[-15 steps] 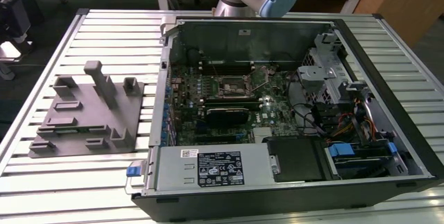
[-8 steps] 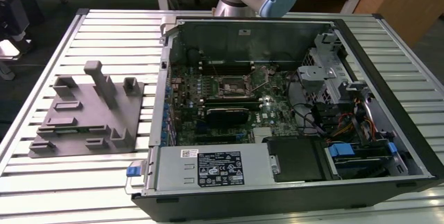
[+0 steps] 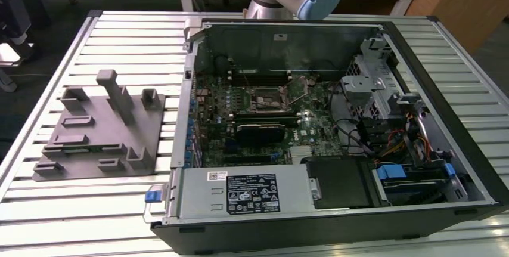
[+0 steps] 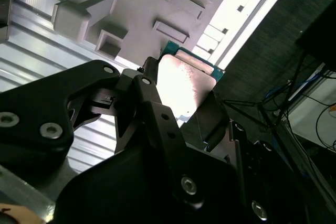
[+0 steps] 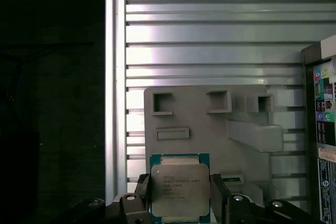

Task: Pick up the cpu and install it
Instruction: 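Pick up the cpu and move it towards the insertion slot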

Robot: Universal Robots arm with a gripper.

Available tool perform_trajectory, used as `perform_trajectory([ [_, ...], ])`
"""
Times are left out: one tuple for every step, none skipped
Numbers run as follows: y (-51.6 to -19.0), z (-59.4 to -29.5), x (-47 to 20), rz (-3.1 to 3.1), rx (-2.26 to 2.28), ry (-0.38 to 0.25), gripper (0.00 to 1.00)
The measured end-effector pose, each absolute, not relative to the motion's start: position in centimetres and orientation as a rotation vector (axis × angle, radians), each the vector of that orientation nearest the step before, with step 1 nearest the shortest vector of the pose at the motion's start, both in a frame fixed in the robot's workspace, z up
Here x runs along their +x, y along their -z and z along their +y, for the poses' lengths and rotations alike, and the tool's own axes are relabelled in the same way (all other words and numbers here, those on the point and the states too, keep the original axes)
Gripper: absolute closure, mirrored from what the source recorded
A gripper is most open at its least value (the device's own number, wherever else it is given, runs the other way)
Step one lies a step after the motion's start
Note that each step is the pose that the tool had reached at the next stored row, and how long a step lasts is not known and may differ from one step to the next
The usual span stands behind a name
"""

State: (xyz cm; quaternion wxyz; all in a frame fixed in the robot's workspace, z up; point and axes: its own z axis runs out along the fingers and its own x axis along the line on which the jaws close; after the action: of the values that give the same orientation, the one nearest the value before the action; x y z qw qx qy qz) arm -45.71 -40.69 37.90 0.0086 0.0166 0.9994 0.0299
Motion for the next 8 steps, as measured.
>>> perform_trajectory([
  [-37.97, -40.69, -45.71, 3.123, 0.052, -0.093, 0.46],
  [-38.05, -40.69, -45.71, 3.123, 0.052, -0.093, 0.46],
  [-38.14, -40.69, -45.7, 3.123, 0.052, -0.093, 0.46],
  [-38.21, -40.69, -45.7, 3.123, 0.052, -0.093, 0.46],
  [-38.28, -40.69, -45.71, 3.123, 0.052, -0.093, 0.46],
  [-38.34, -40.69, -45.71, 3.123, 0.052, -0.093, 0.46],
  [-38.4, -40.69, -45.71, 3.123, 0.052, -0.093, 0.46],
  [-38.43, -40.69, -45.71, 3.123, 0.052, -0.093, 0.46],
])
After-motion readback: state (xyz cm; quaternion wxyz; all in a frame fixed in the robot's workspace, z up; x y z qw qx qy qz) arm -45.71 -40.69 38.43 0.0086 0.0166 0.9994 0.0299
